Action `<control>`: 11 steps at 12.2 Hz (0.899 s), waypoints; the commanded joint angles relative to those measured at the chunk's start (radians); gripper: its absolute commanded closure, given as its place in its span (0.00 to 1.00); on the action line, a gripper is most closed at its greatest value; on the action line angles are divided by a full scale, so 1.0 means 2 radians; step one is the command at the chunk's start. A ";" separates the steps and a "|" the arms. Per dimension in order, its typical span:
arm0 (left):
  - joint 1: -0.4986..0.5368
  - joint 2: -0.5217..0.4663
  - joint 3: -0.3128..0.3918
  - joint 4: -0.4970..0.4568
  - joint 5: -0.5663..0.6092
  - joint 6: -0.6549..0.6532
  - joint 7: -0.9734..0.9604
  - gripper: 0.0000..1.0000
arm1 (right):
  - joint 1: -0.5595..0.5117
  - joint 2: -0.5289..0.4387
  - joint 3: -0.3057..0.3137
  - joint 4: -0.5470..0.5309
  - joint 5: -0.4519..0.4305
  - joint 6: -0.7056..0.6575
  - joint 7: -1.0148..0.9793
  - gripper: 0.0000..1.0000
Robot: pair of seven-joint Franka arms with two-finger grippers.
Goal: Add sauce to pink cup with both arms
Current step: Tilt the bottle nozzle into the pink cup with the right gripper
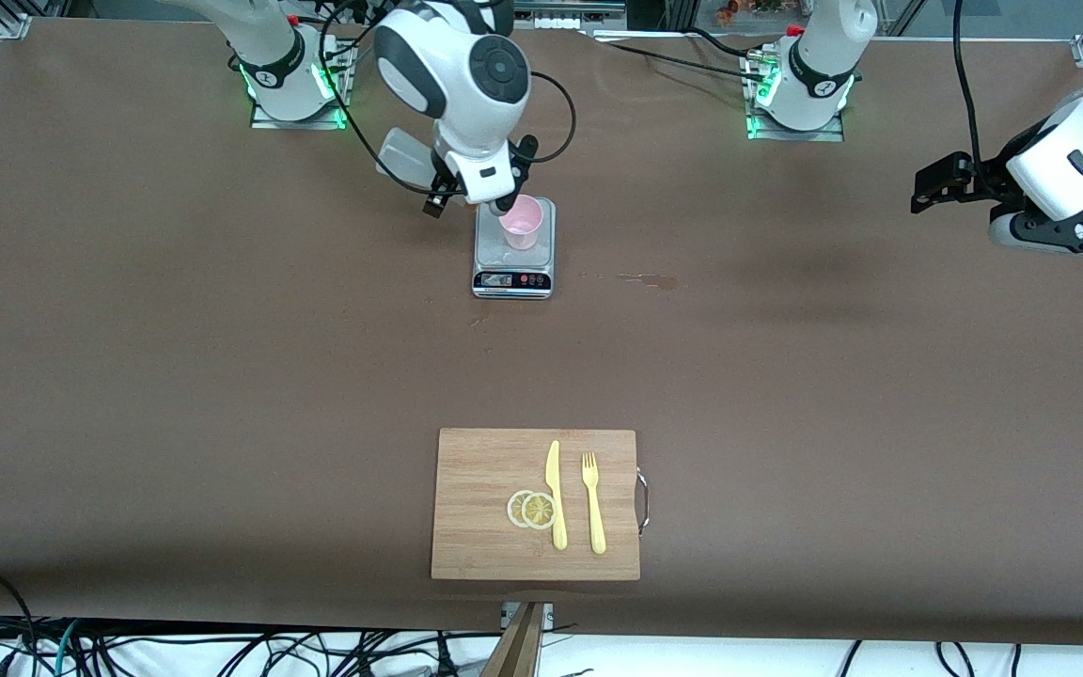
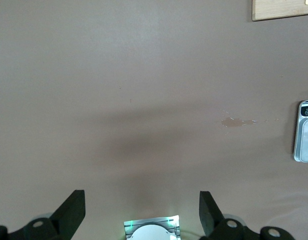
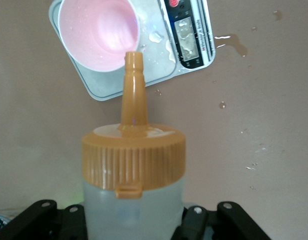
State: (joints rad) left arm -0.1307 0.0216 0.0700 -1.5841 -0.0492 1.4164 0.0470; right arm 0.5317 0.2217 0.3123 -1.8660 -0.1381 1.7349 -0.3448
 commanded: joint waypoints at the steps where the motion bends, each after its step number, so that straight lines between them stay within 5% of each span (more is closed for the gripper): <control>1: -0.001 0.005 0.000 0.010 0.001 -0.005 0.003 0.00 | -0.053 -0.047 0.004 -0.003 0.047 -0.012 -0.083 1.00; 7: -0.001 0.005 0.000 0.010 0.001 -0.005 0.003 0.00 | -0.205 -0.059 0.000 0.001 0.185 -0.004 -0.382 1.00; 11: -0.001 0.005 0.000 0.010 0.001 -0.005 0.003 0.00 | -0.269 -0.011 -0.028 0.029 0.246 -0.012 -0.550 1.00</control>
State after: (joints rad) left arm -0.1317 0.0218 0.0687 -1.5839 -0.0492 1.4164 0.0470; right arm 0.0291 0.1435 0.2855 -1.8601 0.2890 1.7303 -1.3101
